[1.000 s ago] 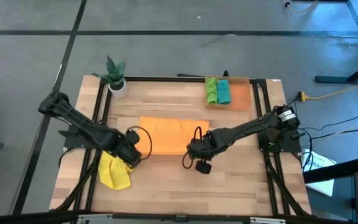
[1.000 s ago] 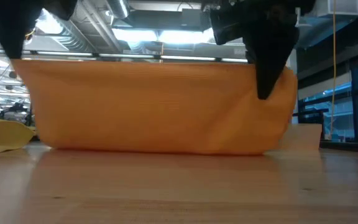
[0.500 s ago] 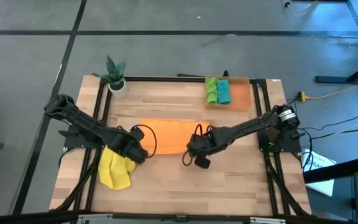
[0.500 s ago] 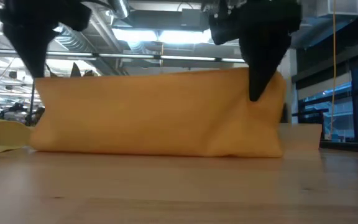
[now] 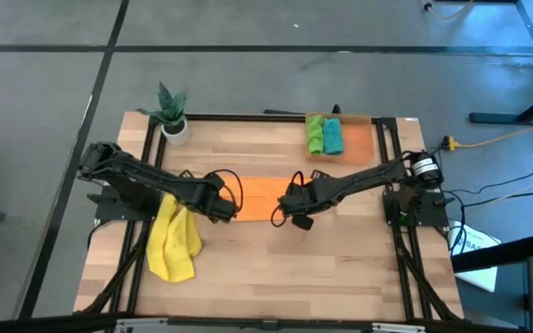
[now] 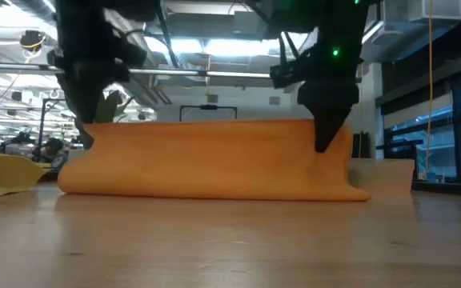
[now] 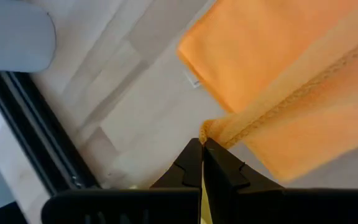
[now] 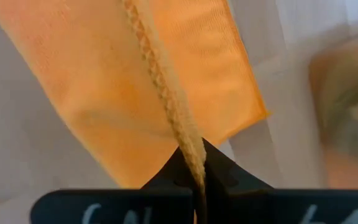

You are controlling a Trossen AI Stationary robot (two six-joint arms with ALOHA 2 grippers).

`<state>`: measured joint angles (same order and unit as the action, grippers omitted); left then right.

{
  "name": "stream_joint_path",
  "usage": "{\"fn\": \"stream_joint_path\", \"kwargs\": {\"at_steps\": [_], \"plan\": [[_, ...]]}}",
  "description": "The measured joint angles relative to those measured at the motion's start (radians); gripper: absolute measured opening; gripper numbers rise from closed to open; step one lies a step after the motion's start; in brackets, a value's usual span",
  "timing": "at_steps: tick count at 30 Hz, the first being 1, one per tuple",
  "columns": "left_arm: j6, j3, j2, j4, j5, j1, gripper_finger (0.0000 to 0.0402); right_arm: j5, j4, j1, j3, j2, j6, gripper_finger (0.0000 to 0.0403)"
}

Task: Roll microfiber towels into tight, uniform cylinder then place into a basket
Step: Fold the orange towel

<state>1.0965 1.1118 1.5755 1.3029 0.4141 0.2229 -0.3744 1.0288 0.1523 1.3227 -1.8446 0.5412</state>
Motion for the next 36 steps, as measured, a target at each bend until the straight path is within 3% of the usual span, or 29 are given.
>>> {"fn": "stream_joint_path", "kwargs": {"at_steps": [8, 19, 36], "plan": [[-0.130, 0.000, 0.074, -0.009, 0.015, -0.108, 0.0000, -0.006, -0.088, -0.049, -0.043, 0.000, -0.081, 0.0004], [-0.165, 0.000, 0.076, -0.038, 0.016, -0.204, 0.0000, -0.016, -0.098, -0.104, -0.052, 0.000, -0.151, 0.0011], [-0.243, 0.000, 0.076, -0.060, 0.014, -0.265, 0.0000, -0.008, -0.099, -0.136, -0.053, 0.000, -0.158, 0.0116]]}}
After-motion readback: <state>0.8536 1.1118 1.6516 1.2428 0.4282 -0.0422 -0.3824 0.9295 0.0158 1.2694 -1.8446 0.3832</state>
